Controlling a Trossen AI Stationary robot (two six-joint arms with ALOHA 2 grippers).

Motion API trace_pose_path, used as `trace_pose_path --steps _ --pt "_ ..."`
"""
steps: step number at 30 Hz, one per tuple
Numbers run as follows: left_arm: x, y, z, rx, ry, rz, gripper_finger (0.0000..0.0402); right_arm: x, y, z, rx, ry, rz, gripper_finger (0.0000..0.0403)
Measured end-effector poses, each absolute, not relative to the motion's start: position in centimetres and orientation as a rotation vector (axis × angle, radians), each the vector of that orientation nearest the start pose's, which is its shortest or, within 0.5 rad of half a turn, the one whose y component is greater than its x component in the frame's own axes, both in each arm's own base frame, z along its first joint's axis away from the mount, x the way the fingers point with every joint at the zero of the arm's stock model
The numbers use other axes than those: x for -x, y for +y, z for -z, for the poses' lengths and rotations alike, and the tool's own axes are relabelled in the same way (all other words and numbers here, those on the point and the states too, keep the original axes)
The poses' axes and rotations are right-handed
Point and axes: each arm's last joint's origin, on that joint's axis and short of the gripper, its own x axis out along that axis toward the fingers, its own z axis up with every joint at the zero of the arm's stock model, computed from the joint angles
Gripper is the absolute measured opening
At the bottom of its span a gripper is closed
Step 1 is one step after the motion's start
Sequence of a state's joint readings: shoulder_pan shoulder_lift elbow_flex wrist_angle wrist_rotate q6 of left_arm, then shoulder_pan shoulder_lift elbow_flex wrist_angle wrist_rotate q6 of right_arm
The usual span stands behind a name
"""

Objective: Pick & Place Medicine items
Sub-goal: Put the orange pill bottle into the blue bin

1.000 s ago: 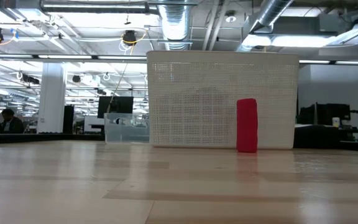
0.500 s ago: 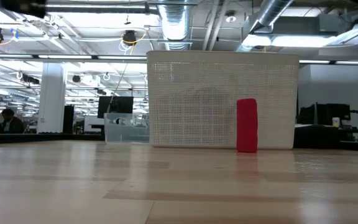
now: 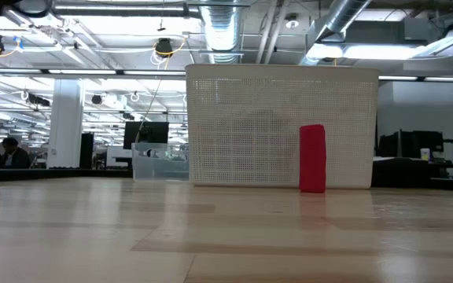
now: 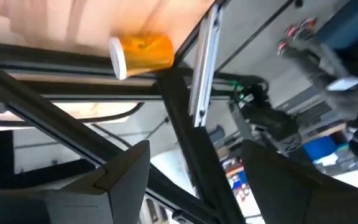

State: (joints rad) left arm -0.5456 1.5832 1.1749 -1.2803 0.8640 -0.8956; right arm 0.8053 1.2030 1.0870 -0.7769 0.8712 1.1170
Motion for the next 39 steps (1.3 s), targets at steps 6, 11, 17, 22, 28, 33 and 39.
trace_pose_path --steps 6,11,17,22,28,33,39 --pt "-19.2 -17.3 -21.2 0.82 2.268 0.167 0.0249 -17.1 15.4 -31.4 -0.404 0.452 0.356 0.0223" --pt "-17.6 -19.0 -18.7 0.839 2.293 0.172 0.0239 -16.8 15.6 -31.4 -0.391 0.45 0.348 0.0223" --pt "-16.3 -20.5 -16.2 0.902 2.282 0.15 0.0225 -16.6 15.7 -31.3 -0.387 0.454 0.354 0.0224" --pt "-15.2 -21.0 -14.5 0.949 2.283 0.113 0.0225 -16.6 15.6 -31.3 -0.39 0.454 0.356 0.0224" --pt "-14.3 -21.0 -13.2 0.989 2.284 0.105 0.0226 -16.6 15.6 -31.3 -0.404 0.453 0.359 0.0224" --pt "-14.1 -20.7 -12.4 1.02 2.264 0.103 0.0226 -16.6 15.6 -31.3 -0.428 0.451 0.367 0.0224" --pt "-13.8 -20.2 -11.9 1.018 2.263 0.08 0.0226 -16.5 15.6 -31.2 -0.447 0.465 0.367 0.0224"
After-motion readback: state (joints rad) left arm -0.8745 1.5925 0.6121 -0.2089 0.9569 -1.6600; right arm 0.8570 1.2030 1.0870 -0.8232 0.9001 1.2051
